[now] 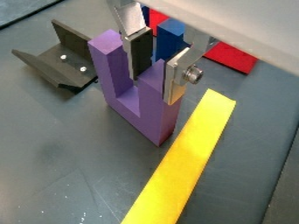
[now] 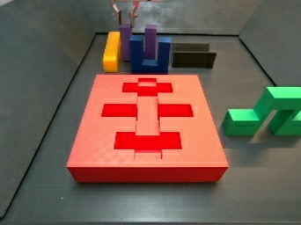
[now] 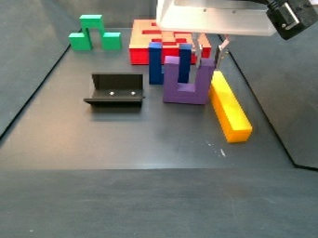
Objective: Pick up the purple object. Move up. Move to above the board. Insert the purple object.
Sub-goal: Pick up the purple object, then move up, then move to above the board.
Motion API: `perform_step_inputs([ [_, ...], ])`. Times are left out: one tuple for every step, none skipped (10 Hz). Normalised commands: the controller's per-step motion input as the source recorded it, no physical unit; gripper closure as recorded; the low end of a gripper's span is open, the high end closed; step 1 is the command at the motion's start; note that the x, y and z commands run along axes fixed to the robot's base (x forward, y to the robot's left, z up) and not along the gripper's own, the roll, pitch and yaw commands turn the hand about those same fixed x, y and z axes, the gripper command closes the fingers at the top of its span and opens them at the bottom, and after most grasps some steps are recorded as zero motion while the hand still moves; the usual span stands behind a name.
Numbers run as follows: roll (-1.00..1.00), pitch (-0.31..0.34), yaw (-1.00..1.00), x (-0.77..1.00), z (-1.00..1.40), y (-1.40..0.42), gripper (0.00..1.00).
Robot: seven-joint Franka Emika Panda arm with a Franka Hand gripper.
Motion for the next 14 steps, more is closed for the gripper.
perform_step_inputs([
  [0.00,0.000,0.00,0.00,0.00,0.00,1.00],
  [0.00,0.000,0.00,0.00,0.00,0.00,1.00],
  [0.00,0.000,0.00,0.00,0.00,0.00,1.00],
  [0.00,0.000,0.00,0.00,0.00,0.00,1.00],
  [0.00,0.000,0.00,0.00,0.00,0.00,1.00],
  [0.00,0.000,0.00,0.00,0.00,0.00,1.00],
  [0.00,0.000,0.00,0.00,0.00,0.00,1.00],
  [0.00,0.000,0.00,0.00,0.83,0.00,1.00],
  [0.00,0.005,0.02,0.02,0.84,0.01,1.00],
  [0.01,0.051,0.02,-0.02,0.70,0.00,1.00],
  [0.04,0.040,0.01,0.03,0.22,0.01,1.00],
  [0.00,0.000,0.00,0.00,1.40,0.00,1.00],
  [0.00,0.031,-0.01,-0.03,1.40,0.00,1.00],
  [0.02,0.023,0.00,-0.09,1.40,0.00,1.00],
])
